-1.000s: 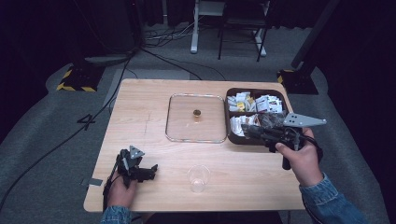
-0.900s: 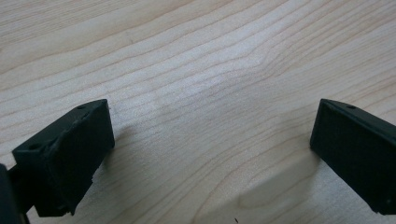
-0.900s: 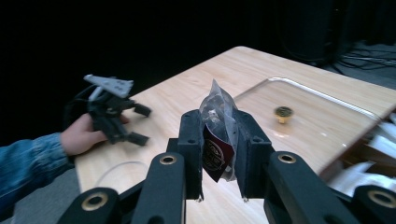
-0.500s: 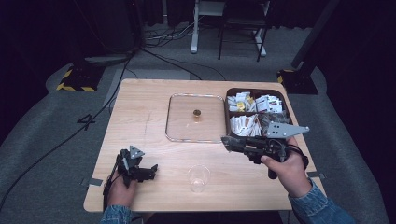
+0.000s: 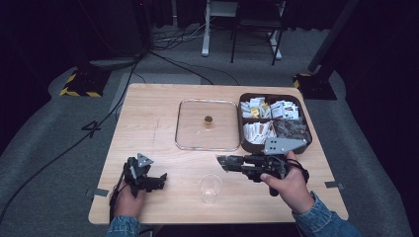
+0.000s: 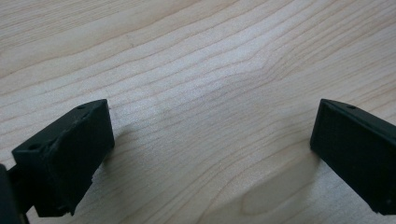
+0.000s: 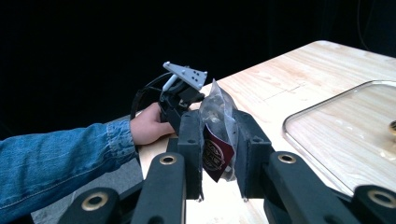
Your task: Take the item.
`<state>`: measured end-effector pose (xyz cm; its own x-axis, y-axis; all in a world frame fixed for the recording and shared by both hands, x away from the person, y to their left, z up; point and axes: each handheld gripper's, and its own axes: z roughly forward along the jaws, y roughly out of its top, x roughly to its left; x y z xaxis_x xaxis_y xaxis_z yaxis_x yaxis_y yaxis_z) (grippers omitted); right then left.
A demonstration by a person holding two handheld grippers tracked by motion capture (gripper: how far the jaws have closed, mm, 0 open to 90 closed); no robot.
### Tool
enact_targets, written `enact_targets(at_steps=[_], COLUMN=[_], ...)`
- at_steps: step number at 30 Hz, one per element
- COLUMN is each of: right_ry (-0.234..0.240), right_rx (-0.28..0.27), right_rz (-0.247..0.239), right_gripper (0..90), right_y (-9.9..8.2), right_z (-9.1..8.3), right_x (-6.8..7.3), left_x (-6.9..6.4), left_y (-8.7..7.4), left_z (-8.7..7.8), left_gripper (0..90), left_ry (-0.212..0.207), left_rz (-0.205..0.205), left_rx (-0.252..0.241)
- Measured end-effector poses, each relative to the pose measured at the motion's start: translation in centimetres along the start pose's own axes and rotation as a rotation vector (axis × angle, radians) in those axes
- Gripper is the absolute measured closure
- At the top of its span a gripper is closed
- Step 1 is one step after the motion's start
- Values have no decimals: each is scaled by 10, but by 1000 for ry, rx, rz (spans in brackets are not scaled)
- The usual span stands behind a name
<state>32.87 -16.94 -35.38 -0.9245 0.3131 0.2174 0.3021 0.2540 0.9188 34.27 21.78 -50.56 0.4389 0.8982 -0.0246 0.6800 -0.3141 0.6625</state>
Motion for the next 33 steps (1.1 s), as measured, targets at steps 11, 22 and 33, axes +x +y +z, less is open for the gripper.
enact_targets(at_steps=[11, 22, 33], right_ry=[-10, 9, 29], right_rx=[51, 115, 172], right_rz=[-79, -105, -100], right_gripper=[751, 750, 750], right_y=[-13, -28, -42], right_z=[23, 43, 56], right_x=[8, 13, 14], left_x=[0, 0, 0], left_y=[0, 0, 0], left_z=[0, 0, 0], left_gripper=[0, 0, 0], left_ry=[0, 0, 0], left_rz=[-3, -2, 0], left_rx=[-2, -1, 0])
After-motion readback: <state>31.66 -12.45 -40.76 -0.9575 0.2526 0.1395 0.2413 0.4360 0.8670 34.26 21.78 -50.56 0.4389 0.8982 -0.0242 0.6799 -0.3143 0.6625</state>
